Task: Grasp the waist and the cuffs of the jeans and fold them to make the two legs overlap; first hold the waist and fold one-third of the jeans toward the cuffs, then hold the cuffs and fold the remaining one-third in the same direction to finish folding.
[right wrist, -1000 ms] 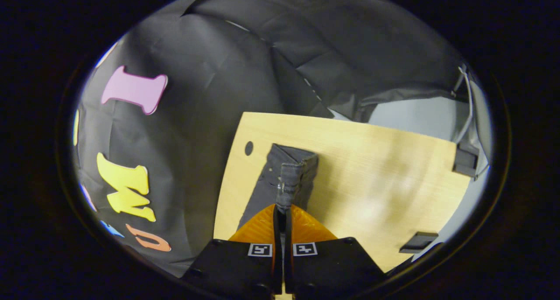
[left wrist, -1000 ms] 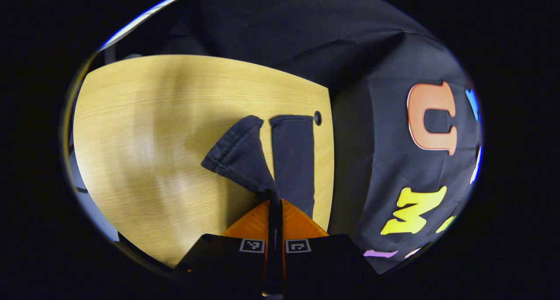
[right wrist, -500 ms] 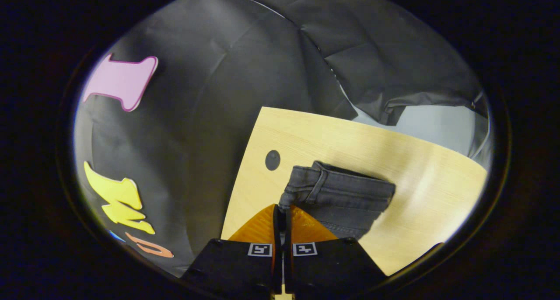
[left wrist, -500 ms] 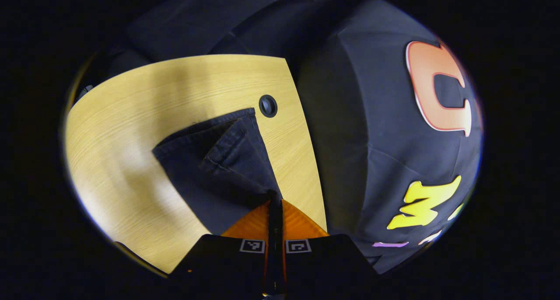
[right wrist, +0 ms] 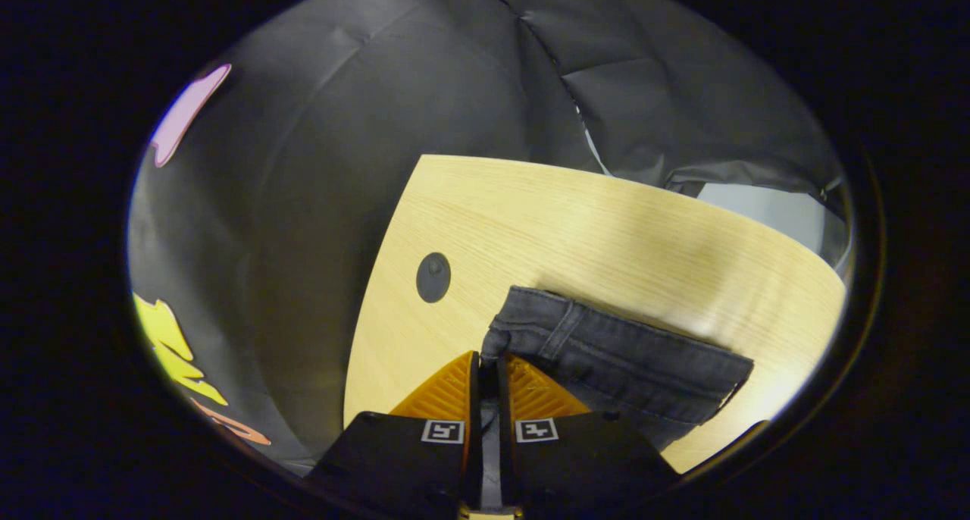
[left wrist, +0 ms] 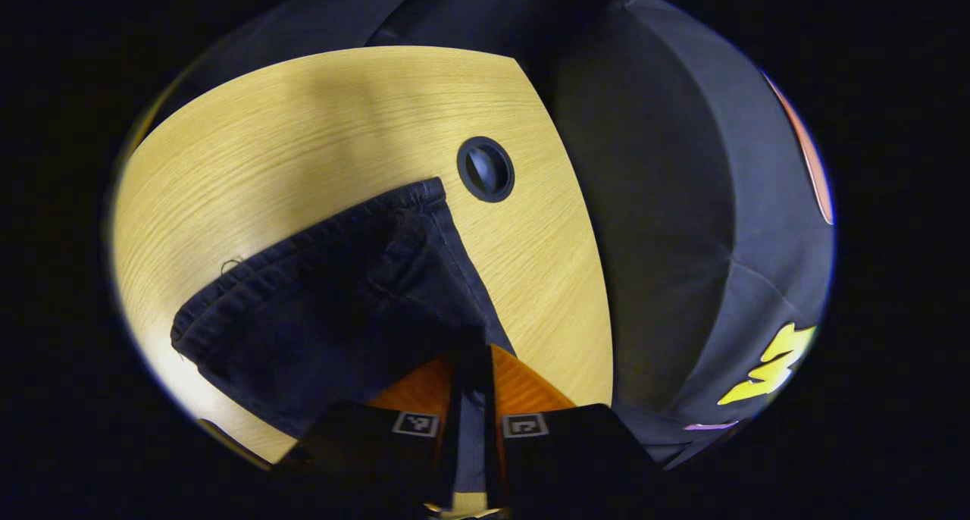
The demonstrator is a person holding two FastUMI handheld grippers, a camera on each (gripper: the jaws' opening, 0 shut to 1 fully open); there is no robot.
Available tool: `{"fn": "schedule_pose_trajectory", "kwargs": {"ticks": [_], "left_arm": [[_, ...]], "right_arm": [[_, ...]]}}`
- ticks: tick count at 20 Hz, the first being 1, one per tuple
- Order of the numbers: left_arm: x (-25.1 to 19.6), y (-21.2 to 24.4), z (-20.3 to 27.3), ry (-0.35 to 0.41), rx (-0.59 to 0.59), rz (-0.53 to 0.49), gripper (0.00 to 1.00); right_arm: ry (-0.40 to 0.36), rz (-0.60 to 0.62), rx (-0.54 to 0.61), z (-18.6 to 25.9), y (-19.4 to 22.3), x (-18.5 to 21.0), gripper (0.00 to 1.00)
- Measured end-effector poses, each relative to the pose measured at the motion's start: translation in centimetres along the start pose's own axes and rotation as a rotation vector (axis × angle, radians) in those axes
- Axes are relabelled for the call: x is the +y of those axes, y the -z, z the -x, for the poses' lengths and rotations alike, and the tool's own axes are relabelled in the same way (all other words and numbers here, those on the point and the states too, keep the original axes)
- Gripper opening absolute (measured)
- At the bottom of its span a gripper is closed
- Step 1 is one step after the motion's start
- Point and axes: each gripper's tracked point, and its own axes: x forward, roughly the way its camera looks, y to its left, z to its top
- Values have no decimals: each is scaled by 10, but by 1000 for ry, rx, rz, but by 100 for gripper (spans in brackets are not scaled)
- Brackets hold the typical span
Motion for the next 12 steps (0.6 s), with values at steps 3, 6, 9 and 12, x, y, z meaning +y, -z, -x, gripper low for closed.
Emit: {"fn": "schedule_pose_trajectory", "kwargs": {"ticks": [3, 6, 9, 12], "left_arm": [[-21, -2, 5, 60, -17, -17, 59], [-22, 0, 14, 12, -37, -97, 98], [-51, 6, 39, 56, -67, -137, 98], [-89, 22, 86, 105, -124, -285, 99]], "right_arm": [[-2, 79, 9, 0, 8, 8, 35], [-19, 127, 2, 10, 14, 22, 83], [-40, 203, -63, 33, 10, 38, 93], [-83, 364, -138, 88, 16, 61, 94]]}}
